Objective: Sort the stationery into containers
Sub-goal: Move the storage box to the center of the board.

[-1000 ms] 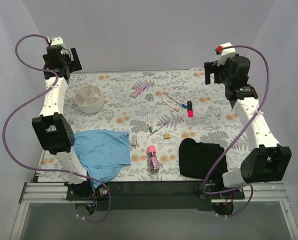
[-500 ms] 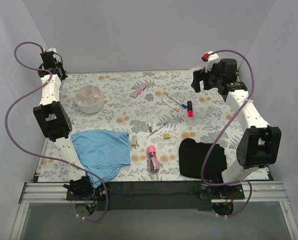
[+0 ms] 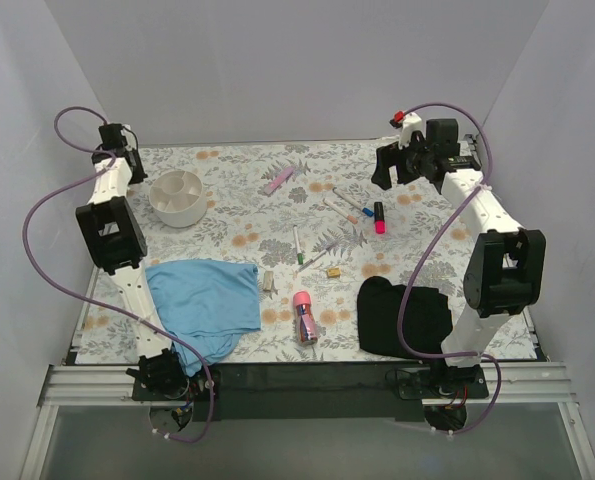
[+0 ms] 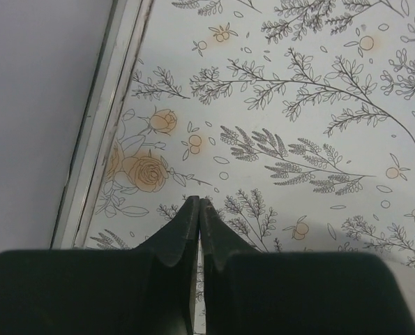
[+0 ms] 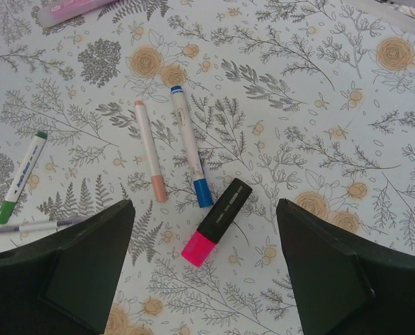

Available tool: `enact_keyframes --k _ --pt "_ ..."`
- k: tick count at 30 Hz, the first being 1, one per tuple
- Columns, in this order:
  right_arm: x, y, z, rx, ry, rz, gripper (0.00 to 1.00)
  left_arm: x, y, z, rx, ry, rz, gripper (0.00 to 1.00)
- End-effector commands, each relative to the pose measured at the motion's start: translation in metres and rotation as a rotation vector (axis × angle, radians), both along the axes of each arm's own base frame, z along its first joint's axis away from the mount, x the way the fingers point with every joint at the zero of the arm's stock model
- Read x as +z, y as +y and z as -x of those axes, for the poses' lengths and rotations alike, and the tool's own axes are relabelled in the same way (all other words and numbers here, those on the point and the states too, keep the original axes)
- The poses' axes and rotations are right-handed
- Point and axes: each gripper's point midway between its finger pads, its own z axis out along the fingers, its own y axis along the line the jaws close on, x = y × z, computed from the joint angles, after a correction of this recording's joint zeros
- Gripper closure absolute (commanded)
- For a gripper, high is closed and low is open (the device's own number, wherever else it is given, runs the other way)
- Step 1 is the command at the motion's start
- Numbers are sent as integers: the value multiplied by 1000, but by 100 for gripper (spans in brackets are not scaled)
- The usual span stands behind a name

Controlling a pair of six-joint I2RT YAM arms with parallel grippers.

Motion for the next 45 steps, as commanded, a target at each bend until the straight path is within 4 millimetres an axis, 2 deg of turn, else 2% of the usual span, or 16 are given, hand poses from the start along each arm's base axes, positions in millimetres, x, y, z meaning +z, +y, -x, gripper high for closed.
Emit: enact_keyframes --k 1,2,4,8,12,16,25,27,29,30,31,34,35,36,40,45 --pt "17 11 1 49 -32 -20 9 -21 -32 15 -153 63 64 100" --pt "14 12 2 54 -27 -16 9 -20 -41 17 -178 64 62 100" --pt "11 13 3 57 -20 -15 8 -33 -56 25 -207 88 89 100" --pt "7 17 5 71 -8 -21 8 -40 -86 25 -261 100 116 100" --pt "2 21 13 83 5 -21 8 -34 -126 24 -337 95 142 100" --pt "-2 22 20 92 16 -19 8 -26 -148 32 -369 93 156 100" --pt "-7 26 29 109 24 -30 7 -24 -175 64 -370 129 182 100" --pt "-8 26 29 111 24 -32 7 -15 -170 67 -315 115 161 100" --pt "-9 29 31 124 28 -35 7 -17 -160 78 -272 137 129 100" --pt "-8 30 32 129 25 -34 7 -8 -160 85 -277 129 122 100" --pt "-8 33 34 141 23 -32 7 -16 -159 100 -276 161 126 100" --pt "-8 40 41 173 14 -24 6 -3 -160 123 -310 159 114 100" --pt "-9 41 42 182 11 -22 6 -13 -165 137 -328 187 137 100" --pt "-12 43 45 188 18 -22 6 -12 -169 141 -347 183 141 100" --pt "-17 51 50 205 32 -29 6 -8 -183 145 -372 162 163 100" --pt "-15 59 49 229 20 -29 6 -10 -200 131 -403 152 181 100"
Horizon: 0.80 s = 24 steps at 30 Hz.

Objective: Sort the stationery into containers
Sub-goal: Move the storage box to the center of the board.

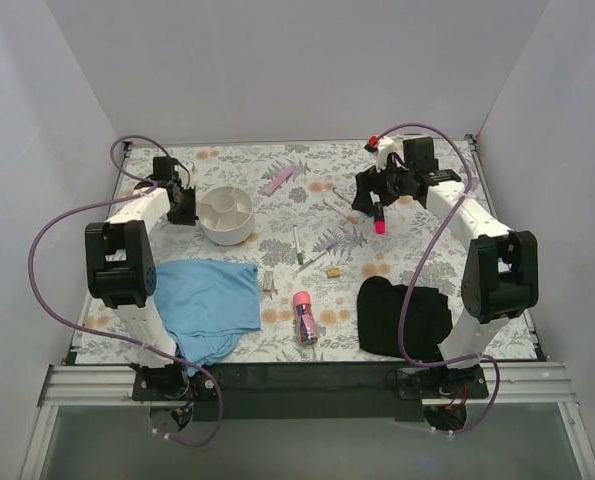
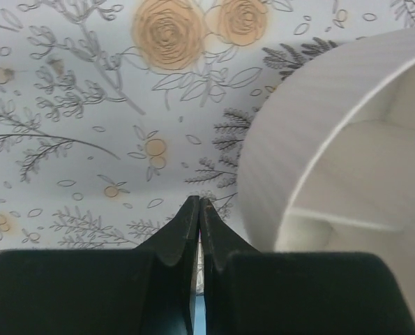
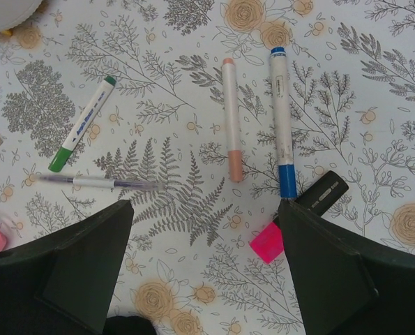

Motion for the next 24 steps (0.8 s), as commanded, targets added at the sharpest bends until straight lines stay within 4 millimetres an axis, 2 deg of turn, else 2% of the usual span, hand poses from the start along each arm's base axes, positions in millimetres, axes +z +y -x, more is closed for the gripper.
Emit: enact_keyframes --k 1,10,16,19,24 --pt "21 9 -3 37 -75 -24 6 15 -36 -16 -84 -55 33 100" --pt "19 9 -2 32 -74 -29 6 12 -83 -12 -178 -43 58 100" --pt "17 14 -3 36 -64 -44 6 14 -107 -8 -220 -40 73 100" --pt "18 18 -9 31 -60 -57 6 13 -107 -7 -209 -33 68 100" --pt "14 28 -15 32 -37 -68 6 12 -85 4 -147 -15 39 98"
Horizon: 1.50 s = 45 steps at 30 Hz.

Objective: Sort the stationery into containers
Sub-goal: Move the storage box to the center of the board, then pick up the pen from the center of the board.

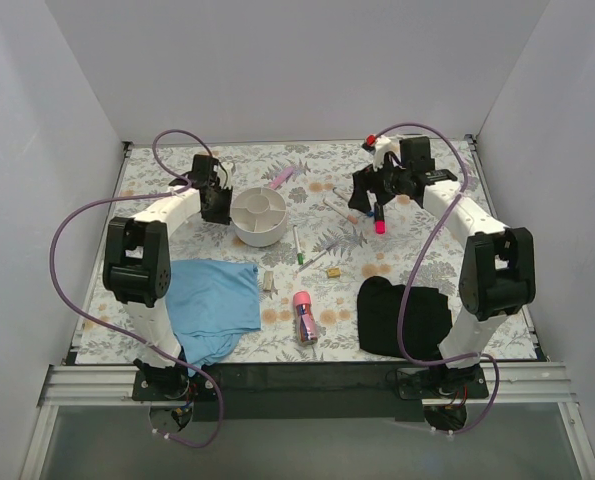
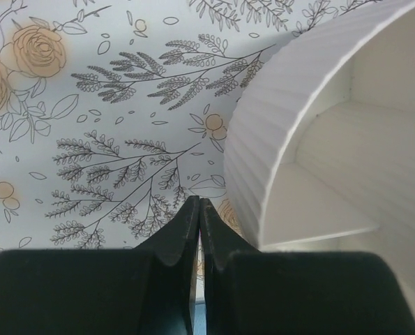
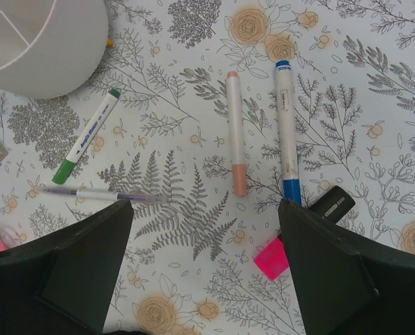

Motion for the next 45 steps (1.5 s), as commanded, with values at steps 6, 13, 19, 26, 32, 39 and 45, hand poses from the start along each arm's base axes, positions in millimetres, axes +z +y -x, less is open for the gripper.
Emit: enact_keyframes --k 6,13,19,26,32,39,45 --pt "0 37 12 107 8 -13 7 28 67 10 186 -29 22 45" --pt "11 73 -30 11 103 -148 8 60 76 -53 101 -204 51 45" --pt "4 69 -32 -3 86 -111 8 70 64 -138 -36 -333 41 44" --pt "-4 58 -9 -6 106 -86 8 90 -9 -193 -191 -453 5 44" --pt "-2 55 -12 -11 90 -77 8 80 -70 -195 -281 -465 54 46" --pt "-6 46 -12 -29 106 -82 8 62 -111 -194 -321 -441 85 45" --pt "-9 39 -7 -34 119 -89 7 41 -130 -185 -355 -394 102 50"
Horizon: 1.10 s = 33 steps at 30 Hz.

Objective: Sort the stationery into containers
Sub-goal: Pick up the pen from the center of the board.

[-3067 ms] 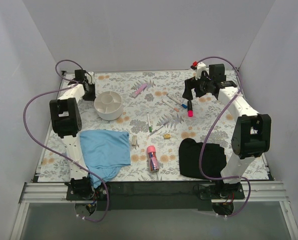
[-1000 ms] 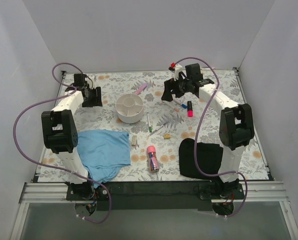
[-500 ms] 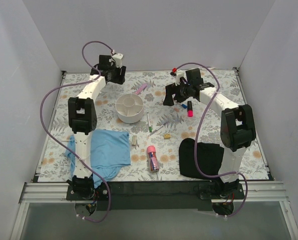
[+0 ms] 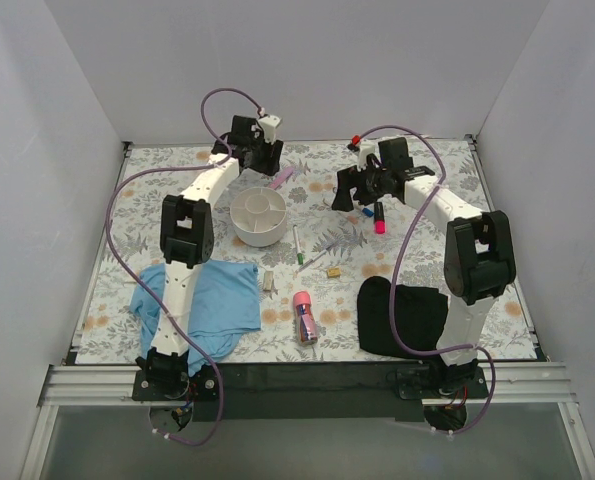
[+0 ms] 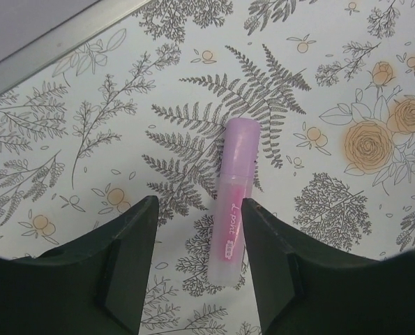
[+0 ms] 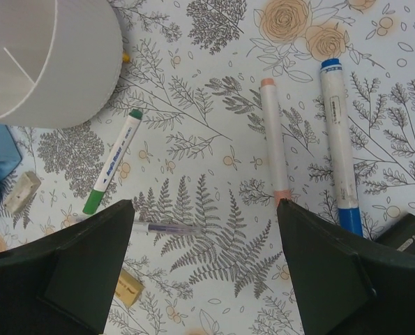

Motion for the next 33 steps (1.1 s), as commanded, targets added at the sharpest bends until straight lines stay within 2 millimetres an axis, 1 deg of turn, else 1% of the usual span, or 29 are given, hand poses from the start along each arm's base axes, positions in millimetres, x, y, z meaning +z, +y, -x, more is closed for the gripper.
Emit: enact_keyframes --k 1,3,7,9,13,15,16,22,23,25,26,29,30,31,32,33 --pt "20 -4 4 4 -39 -29 7 8 -14 3 -31 0 17 50" --pt "21 -5 4 2 -42 -32 7 0 -21 7 -44 11 7 50" --pt "20 -7 5 -2 -42 -33 7 -3 -30 7 -60 6 3 50" --pt "17 -8 4 -6 -34 -34 7 -10 -35 8 -72 10 -8 50" --pt "18 -10 2 -12 -34 -36 7 -19 -39 7 -71 13 -21 51" --pt "16 -11 1 -16 -32 -34 7 -20 -39 5 -62 8 -30 52" --pt "16 -11 0 -16 -34 -33 7 -25 -39 5 -61 16 -36 55" --pt "14 -13 -1 -22 -28 -37 7 -37 -36 10 -61 42 -65 70" --pt "13 -14 -1 -24 -25 -36 7 -39 -36 11 -65 45 -71 78" --pt "13 -15 -2 -25 -25 -36 7 -44 -34 11 -60 50 -89 88" --pt "14 -15 -3 -27 -26 -36 7 -44 -34 12 -59 51 -89 100" --pt "15 -16 -4 -28 -32 -35 7 -25 -37 6 -46 15 -54 100" --pt "16 -17 -3 -29 -32 -34 7 -2 -42 0 -46 -38 -22 100" --pt "16 -17 -3 -29 -34 -33 7 12 -44 -3 -37 -69 1 100" --pt "17 -17 -3 -30 -37 -32 8 30 -46 -6 -14 -99 43 100" --pt "19 -17 -2 -29 -40 -32 7 71 -49 -15 -2 -199 94 100"
